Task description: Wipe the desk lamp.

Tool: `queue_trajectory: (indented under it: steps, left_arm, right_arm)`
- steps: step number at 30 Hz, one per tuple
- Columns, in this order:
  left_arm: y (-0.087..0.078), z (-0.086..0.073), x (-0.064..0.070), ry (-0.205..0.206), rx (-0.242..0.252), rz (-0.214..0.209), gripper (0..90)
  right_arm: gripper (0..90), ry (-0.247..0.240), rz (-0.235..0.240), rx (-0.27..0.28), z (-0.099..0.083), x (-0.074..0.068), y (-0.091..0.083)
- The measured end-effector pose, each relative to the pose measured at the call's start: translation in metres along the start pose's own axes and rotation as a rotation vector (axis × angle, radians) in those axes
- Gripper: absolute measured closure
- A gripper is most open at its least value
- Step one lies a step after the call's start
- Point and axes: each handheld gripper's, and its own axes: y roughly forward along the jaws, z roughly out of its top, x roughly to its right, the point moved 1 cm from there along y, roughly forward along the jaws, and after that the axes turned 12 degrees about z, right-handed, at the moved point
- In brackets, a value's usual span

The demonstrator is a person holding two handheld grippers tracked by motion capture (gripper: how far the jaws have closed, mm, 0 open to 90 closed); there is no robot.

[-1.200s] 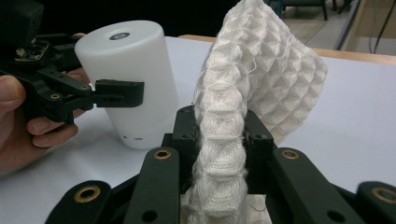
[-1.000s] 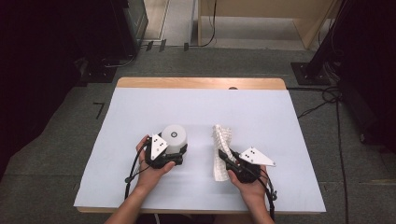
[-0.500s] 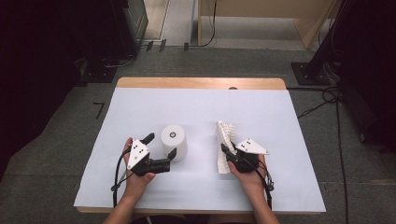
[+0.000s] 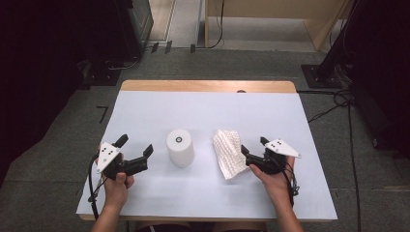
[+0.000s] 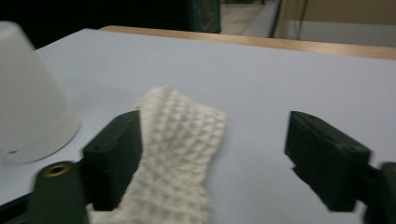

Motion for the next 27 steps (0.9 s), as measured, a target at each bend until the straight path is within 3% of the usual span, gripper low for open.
queue_trajectory:
  steps: [2,5,11,17,19,22,27]
  left_arm:
    - [-0.003,-0.001,-0.008,-0.012,-0.008,0.015,3.1]
    - [-0.010,-0.009,-0.021,-0.016,-0.027,0.030,3.1]
    - [-0.022,-0.026,-0.049,-0.018,-0.082,0.088,3.1]
    - [-0.036,-0.038,-0.074,-0.016,-0.124,0.144,3.1]
    - [-0.040,-0.043,-0.081,-0.027,-0.132,0.160,3.1]
    - [-0.045,-0.046,-0.088,-0.041,-0.137,0.175,3.1]
    - [-0.051,-0.046,-0.095,-0.060,-0.124,0.194,3.1]
  right_arm:
    - [9.9,0.032,-0.059,0.011,-0.002,0.013,-0.008]
    - [0.0,0.026,-0.157,-0.022,-0.007,0.033,-0.021]
    - [0.0,0.055,-0.198,-0.024,-0.020,0.066,-0.061]
    - [0.0,0.077,-0.253,-0.052,-0.040,0.085,-0.089]
    - [0.0,0.082,-0.260,-0.051,-0.045,0.089,-0.095]
    - [0.0,0.131,-0.262,-0.023,-0.050,0.094,-0.105]
    - [0.0,0.118,-0.276,-0.018,-0.050,0.091,-0.106]
